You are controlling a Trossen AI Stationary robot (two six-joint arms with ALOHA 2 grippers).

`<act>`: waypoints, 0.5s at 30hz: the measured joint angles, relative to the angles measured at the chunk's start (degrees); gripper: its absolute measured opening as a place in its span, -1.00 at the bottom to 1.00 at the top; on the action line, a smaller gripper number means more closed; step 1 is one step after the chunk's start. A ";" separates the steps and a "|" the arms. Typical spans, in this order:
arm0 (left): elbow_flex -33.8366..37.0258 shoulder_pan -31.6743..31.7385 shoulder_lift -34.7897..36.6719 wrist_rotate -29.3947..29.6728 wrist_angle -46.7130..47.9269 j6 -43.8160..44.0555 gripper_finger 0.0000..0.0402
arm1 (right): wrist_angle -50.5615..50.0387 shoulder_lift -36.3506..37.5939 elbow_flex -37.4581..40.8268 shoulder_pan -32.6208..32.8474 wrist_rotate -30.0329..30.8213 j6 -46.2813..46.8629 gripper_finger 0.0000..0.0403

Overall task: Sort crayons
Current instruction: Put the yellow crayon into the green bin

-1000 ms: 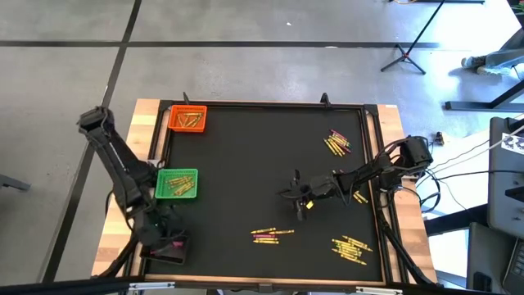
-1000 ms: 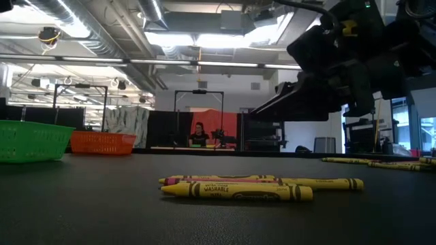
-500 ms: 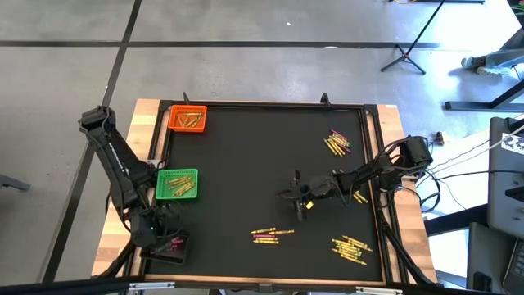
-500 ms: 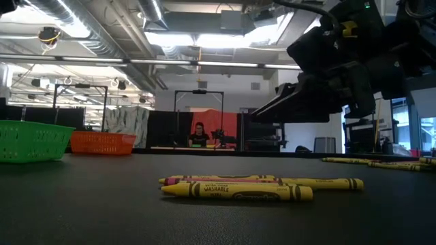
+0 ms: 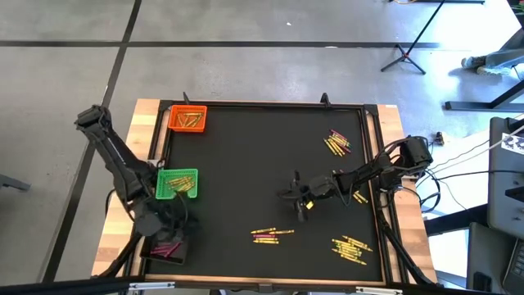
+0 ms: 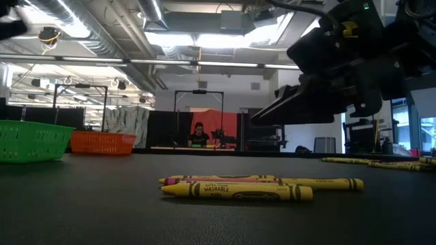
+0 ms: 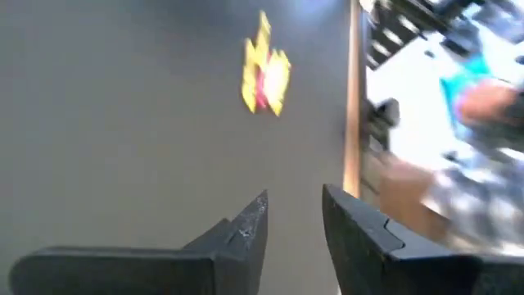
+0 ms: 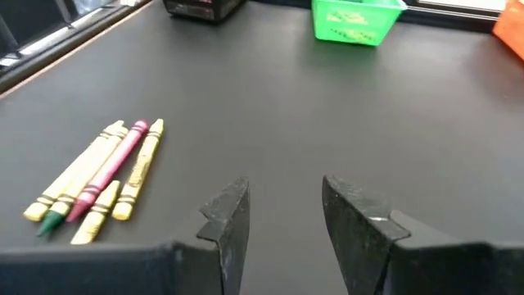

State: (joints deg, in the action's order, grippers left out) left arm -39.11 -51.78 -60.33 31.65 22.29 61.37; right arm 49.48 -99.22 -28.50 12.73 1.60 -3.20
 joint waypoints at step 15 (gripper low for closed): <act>0.00 19.15 -24.85 -3.48 -34.11 -38.53 -0.49 | -0.55 0.00 -0.71 0.00 -0.24 -0.01 -0.25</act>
State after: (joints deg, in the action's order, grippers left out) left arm -39.11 -32.63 -85.18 28.17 -11.83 22.83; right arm 48.92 -99.22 -29.21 12.73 1.37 -3.21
